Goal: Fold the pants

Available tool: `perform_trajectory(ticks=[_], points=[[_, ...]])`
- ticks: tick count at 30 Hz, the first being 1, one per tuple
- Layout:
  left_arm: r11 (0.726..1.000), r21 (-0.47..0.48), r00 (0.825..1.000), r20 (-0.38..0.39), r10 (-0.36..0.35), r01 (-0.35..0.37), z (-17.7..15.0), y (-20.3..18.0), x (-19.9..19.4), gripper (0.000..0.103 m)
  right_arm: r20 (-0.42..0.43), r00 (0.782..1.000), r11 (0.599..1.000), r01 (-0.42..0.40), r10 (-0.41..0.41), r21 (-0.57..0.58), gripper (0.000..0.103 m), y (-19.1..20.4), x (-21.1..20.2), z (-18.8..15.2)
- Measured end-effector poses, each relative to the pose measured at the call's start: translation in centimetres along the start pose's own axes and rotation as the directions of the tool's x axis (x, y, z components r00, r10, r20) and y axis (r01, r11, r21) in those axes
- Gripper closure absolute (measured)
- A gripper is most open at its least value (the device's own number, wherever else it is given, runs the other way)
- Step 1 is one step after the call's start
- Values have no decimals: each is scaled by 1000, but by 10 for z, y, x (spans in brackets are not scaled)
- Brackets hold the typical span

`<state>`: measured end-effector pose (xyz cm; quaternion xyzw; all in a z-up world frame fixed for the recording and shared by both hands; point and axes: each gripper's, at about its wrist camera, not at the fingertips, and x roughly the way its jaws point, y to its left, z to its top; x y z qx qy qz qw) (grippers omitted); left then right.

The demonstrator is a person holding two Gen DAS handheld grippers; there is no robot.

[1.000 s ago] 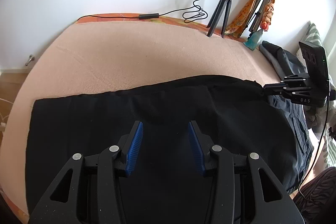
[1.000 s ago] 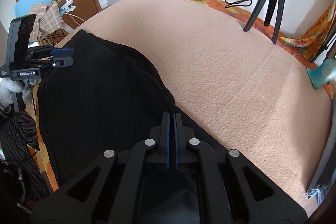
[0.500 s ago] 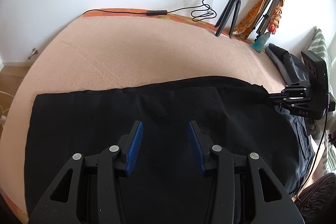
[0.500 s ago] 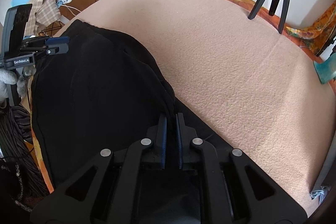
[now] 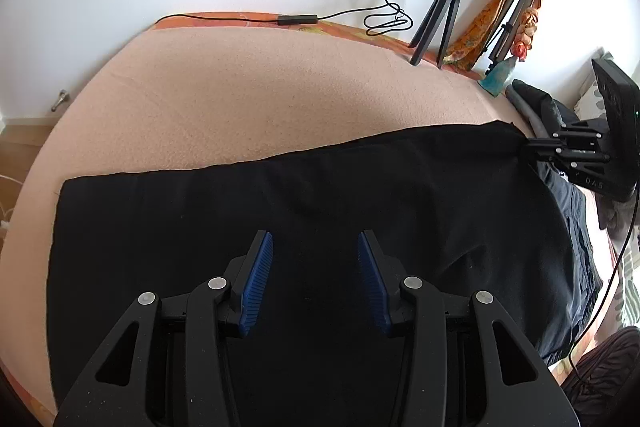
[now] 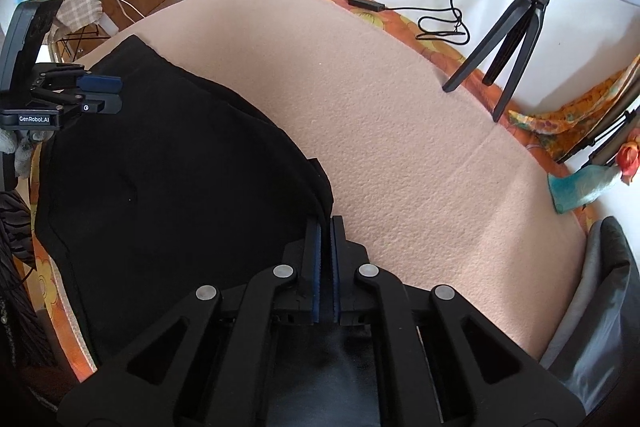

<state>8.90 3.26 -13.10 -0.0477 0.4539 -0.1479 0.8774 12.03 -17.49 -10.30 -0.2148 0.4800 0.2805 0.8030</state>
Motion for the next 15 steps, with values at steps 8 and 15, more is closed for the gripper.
perform_trajectory(ticks=[8, 15], points=[[998, 23, 997, -46, 57, -56, -1, 6, 15, 60, -70, 997, 999, -36, 38, 22, 100, -30, 43, 13], [999, 17, 998, -37, 47, -47, -2, 9, 9, 60, 67, 998, 953, -21, 1, 301, 93, -79, -31, -38]])
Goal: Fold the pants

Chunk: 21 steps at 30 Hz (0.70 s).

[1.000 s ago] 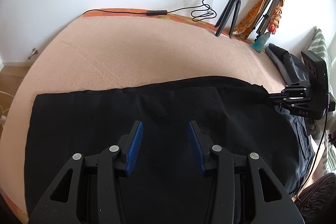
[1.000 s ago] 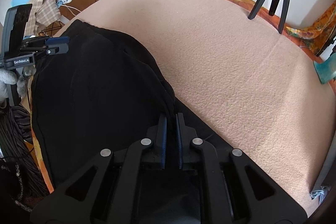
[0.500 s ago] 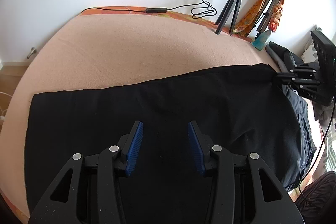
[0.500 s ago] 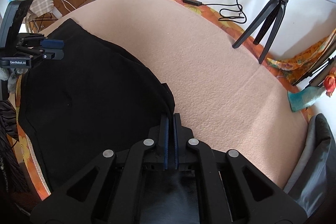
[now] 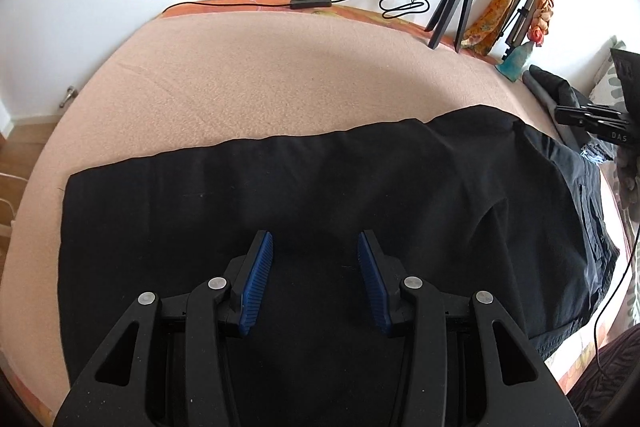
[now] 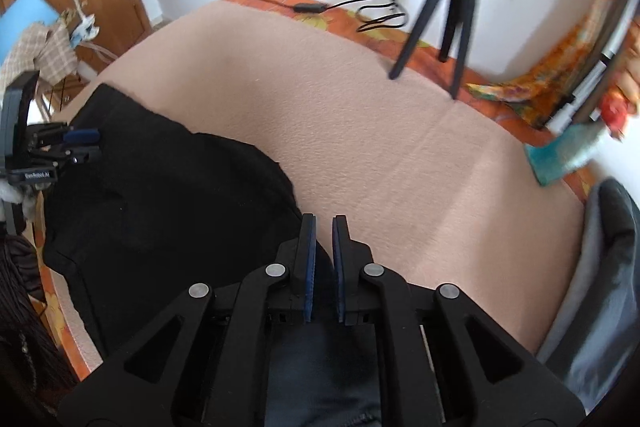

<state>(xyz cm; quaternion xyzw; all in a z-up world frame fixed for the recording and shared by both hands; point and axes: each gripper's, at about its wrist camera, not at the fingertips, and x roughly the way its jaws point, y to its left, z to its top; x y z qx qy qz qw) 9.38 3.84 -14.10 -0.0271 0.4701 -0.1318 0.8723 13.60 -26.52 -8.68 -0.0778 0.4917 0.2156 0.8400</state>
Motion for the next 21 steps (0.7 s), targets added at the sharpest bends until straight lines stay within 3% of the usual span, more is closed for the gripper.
perform_trajectory(ticks=[4, 9, 15, 18, 21], points=[[1000, 13, 1000, 19, -8, 7, -2, -3, -7, 60, 44, 996, 976, 69, -80, 207, 85, -41, -57, -53], [1000, 16, 999, 31, -12, 11, -3, -4, -11, 60, 11, 992, 916, 113, -127, 386, 83, -57, -101, -134], [1000, 16, 999, 54, 2, -3, -6, -4, -22, 60, -35, 992, 800, 118, -120, 588, 77, -54, -112, -202], [999, 27, 998, 60, 18, -20, -9, -4, -25, 60, -26, 997, 744, 71, -71, 665, 77, -55, -107, -220], [999, 24, 998, 62, 24, -25, -11, -1, -28, 60, -16, 997, 705, 62, -72, 707, 77, -56, -106, -229]])
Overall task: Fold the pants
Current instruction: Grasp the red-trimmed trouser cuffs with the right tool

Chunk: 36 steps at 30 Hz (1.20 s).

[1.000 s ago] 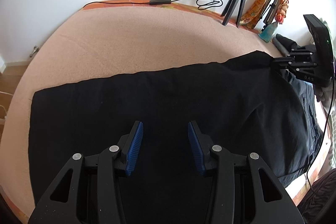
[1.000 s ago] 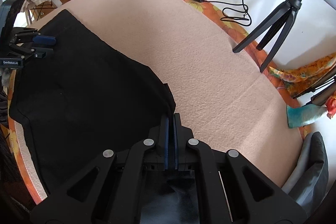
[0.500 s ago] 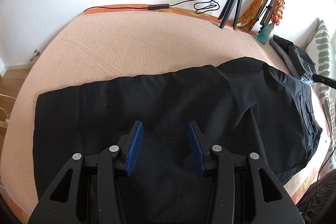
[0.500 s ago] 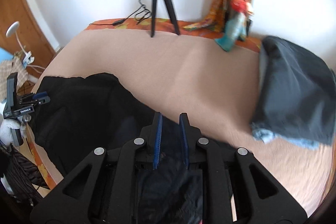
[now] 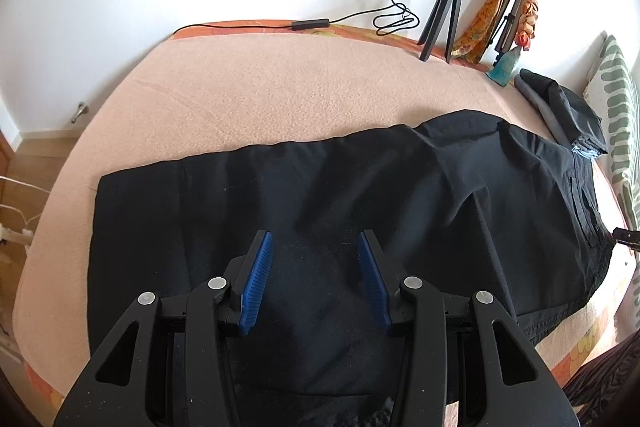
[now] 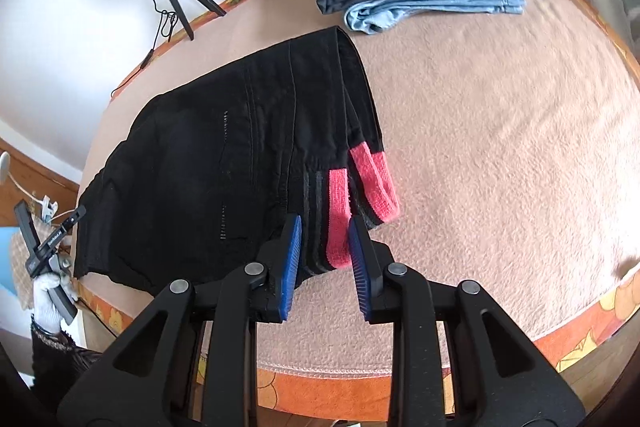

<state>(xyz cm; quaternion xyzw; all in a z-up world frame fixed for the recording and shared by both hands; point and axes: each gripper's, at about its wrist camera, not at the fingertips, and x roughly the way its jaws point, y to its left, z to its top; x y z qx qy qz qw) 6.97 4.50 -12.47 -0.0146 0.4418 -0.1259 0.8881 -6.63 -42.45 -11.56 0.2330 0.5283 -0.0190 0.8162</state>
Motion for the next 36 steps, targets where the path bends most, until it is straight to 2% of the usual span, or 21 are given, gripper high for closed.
perform_trajectory(ticks=[6, 11, 15, 16, 18, 20, 23, 25, 29, 33, 36], points=[[1000, -18, 1000, 14, 18, -18, -7, 12, -10, 60, -7, 1000, 996, -22, 22, 83, 77, -9, 6, -1], [999, -32, 999, 4, 33, -33, -14, 24, -12, 60, -12, 999, 994, -30, 31, 106, 77, -10, 6, -6], [999, -32, 999, -11, 35, -36, -18, 27, -9, 60, -18, 999, 994, -38, 40, 103, 73, -9, 10, -7], [999, -33, 999, -14, 36, -37, -18, 27, -9, 60, -15, 999, 995, -33, 35, 95, 75, -8, 11, -6], [999, -33, 999, -17, 42, -42, -18, 28, -9, 60, 9, 1000, 998, -17, 16, 60, 89, -2, 6, -3], [998, -34, 999, -19, 47, -47, -19, 29, -8, 60, 50, 998, 1000, -26, 25, 6, 92, 7, -5, 3], [998, -37, 998, -28, 50, -51, -20, 31, -7, 60, 121, 992, 991, 51, -36, -123, 93, 28, -25, 17], [998, -33, 998, -29, 53, -54, -21, 31, -7, 60, 154, 985, 981, 98, -72, -165, 93, 32, -33, 26], [997, -39, 998, -27, 64, -65, -21, 38, -7, 60, 120, 988, 985, 112, -96, -134, 94, 17, -25, 33], [996, -62, 998, -20, 62, -63, -21, 48, -12, 60, 40, 991, 976, 133, -128, -174, 94, 15, -1, 16], [993, -100, 998, 6, 59, -58, -20, 60, -25, 60, 36, 988, 971, 157, -153, -181, 94, 12, 0, 14]])
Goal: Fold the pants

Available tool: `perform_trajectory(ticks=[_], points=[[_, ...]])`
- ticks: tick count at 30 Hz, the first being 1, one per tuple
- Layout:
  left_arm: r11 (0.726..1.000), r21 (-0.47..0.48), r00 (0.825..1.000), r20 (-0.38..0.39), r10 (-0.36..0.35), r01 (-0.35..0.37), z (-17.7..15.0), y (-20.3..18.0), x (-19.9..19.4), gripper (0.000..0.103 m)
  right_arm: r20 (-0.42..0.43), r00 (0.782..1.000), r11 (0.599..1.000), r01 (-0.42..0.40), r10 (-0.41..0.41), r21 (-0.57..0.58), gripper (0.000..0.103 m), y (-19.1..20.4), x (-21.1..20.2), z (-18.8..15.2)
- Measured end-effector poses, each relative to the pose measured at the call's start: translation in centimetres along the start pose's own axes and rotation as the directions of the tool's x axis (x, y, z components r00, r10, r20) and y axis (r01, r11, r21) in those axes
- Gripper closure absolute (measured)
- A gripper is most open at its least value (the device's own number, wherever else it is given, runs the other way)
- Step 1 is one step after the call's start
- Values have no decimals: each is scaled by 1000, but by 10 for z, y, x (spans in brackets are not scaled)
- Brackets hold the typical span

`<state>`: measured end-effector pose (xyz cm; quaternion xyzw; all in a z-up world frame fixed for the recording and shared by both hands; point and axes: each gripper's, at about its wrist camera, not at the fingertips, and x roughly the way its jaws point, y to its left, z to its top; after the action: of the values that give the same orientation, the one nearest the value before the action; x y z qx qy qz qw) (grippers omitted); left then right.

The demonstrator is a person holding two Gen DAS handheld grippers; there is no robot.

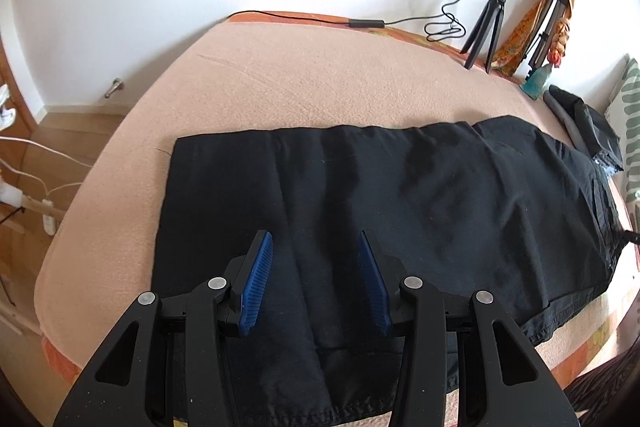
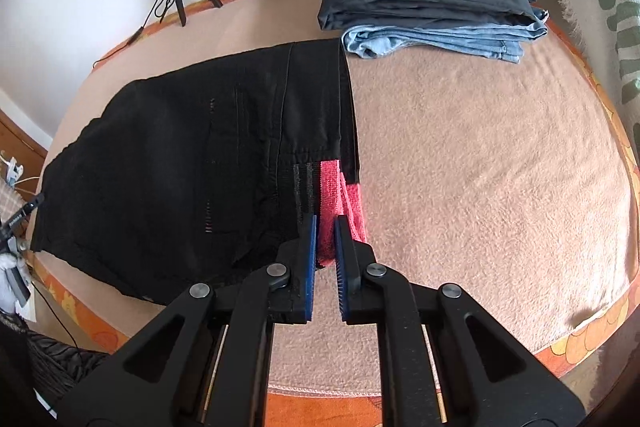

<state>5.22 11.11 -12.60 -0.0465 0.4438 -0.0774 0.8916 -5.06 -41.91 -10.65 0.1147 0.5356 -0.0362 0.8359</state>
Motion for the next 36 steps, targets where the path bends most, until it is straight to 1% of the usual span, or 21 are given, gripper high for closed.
perform_trajectory(ticks=[3, 5, 6, 8, 10, 11, 14, 16, 19, 23, 24, 27, 30, 34, 36], points=[[995, -90, 999, 16, -42, 43, 2, 26, -17, 60, 35, 998, 998, 45, -44, -36, 92, 7, -12, 7], [988, -139, 997, 31, -69, 72, 3, 42, -28, 54, 78, 994, 993, 82, -75, -86, 91, 19, -23, 11], [984, -162, 996, 46, -71, 77, 2, 50, -34, 49, 103, 991, 989, 97, -85, -116, 90, 27, -28, 13], [973, -212, 995, 59, -78, 88, -2, 64, -41, 48, 147, 986, 984, 105, -83, -145, 88, 40, -38, 16], [962, -255, 995, 44, -94, 102, -9, 74, -42, 48, 180, 983, 985, 73, -45, -156, 83, 53, -45, 19], [957, -270, 994, 31, -102, 106, -13, 78, -41, 48, 192, 981, 986, 42, -10, -162, 81, 60, -48, 20], [935, -332, 991, 0, -131, 124, -28, 89, -38, 48, 207, 975, 981, -47, 87, -189, 80, 85, -51, 22], [914, -383, 989, -3, -147, 135, -38, 98, -39, 48, 193, 966, 968, -128, 171, -217, 80, 105, -48, 22], [888, -439, 988, -4, -155, 137, -50, 108, -41, 48, 150, 955, 933, -205, 257, -295, 80, 141, -41, 16], [856, -496, 986, -7, -169, 144, -68, 115, -47, 48, 98, 938, 879, -269, 332, -394, 80, 188, -33, 5], [842, -520, 985, -1, -170, 145, -74, 115, -50, 48, 86, 935, 866, -282, 345, -413, 80, 197, -31, 2], [799, -566, 974, 30, -225, 202, -88, 109, -59, 48, 61, 934, 837, -286, 353, -466, 80, 220, -20, -4], [783, -577, 965, 33, -261, 232, -94, 95, -59, 48, 21, 932, 817, -306, 361, -488, 80, 233, -10, -10], [746, -612, 953, 46, -299, 263, -95, 80, -49, 48, -11, 935, 797, -308, 354, -520, 78, 245, -2, -14], [740, -617, 951, 45, -306, 267, -96, 73, -45, 48, -19, 937, 799, -309, 349, -516, 71, 247, 1, -15]])
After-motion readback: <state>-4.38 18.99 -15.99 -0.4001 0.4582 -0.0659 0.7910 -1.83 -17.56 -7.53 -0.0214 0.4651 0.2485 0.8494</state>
